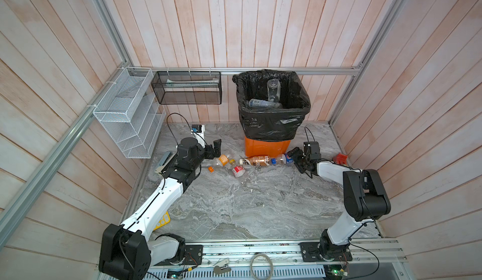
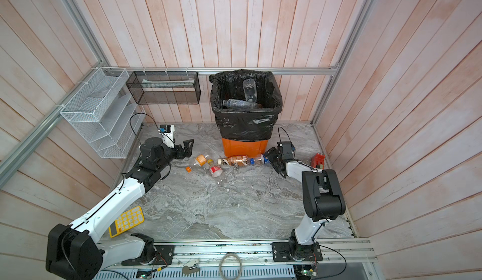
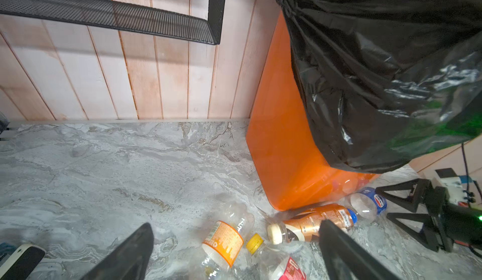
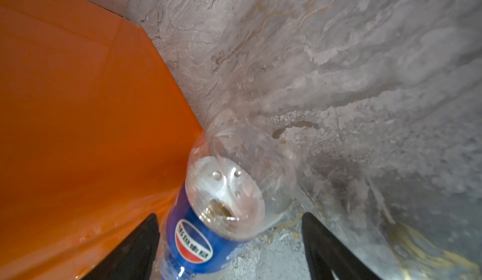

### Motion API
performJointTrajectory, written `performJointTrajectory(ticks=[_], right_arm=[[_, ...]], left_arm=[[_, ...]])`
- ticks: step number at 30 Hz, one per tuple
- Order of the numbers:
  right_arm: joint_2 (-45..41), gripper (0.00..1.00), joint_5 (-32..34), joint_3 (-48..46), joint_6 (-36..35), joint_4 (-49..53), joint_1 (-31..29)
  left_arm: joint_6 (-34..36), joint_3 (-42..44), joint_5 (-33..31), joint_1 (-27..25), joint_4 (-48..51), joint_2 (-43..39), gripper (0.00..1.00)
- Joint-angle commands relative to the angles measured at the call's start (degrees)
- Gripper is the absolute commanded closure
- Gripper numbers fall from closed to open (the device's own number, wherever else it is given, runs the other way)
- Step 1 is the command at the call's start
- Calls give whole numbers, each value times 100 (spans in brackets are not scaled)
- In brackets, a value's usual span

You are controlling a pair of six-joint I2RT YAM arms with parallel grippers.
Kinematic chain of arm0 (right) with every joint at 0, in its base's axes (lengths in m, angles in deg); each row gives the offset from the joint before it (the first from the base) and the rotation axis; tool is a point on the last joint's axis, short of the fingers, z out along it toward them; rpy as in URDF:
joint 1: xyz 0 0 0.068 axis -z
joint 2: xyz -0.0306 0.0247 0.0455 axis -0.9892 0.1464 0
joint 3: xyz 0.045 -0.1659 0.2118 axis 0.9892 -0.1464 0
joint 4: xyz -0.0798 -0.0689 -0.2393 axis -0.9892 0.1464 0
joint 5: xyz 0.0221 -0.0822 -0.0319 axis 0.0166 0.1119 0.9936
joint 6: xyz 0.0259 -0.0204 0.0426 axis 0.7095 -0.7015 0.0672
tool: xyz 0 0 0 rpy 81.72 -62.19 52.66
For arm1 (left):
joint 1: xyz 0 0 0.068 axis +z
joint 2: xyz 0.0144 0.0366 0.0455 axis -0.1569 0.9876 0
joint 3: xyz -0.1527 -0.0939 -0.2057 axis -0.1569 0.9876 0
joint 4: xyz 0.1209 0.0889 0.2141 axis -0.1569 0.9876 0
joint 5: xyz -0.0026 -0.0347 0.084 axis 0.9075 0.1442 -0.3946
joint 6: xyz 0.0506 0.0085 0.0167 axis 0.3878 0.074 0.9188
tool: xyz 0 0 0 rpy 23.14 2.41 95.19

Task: Throw the plastic bottles in the bin
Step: 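Lower the right gripper to the Pepsi bottle and grasp it, then lift the Pepsi bottle with the right gripper and drop it into the bin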

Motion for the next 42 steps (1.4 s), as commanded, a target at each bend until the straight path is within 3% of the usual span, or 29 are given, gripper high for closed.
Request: performJointTrajectory(ticks=[1,13,21,33,42], right_arm=[[221,15,149,158,-50,210,-50],[431,40,233,204,-312,415,-35],[93,51,253,-3,-534,304,103],[-1792,52,322,-454,-1189,-55,563],[-3716,50,795,539,-1827,248,997]], left_arm=[[92,76,-81,43,84,-128,0],[95,103,-134,100,224,-138,0],[58,126,-271,157,341,-151,0],[-288,279,-244,304,278,24,0],[-423,478,-35,318,147,140,0]])
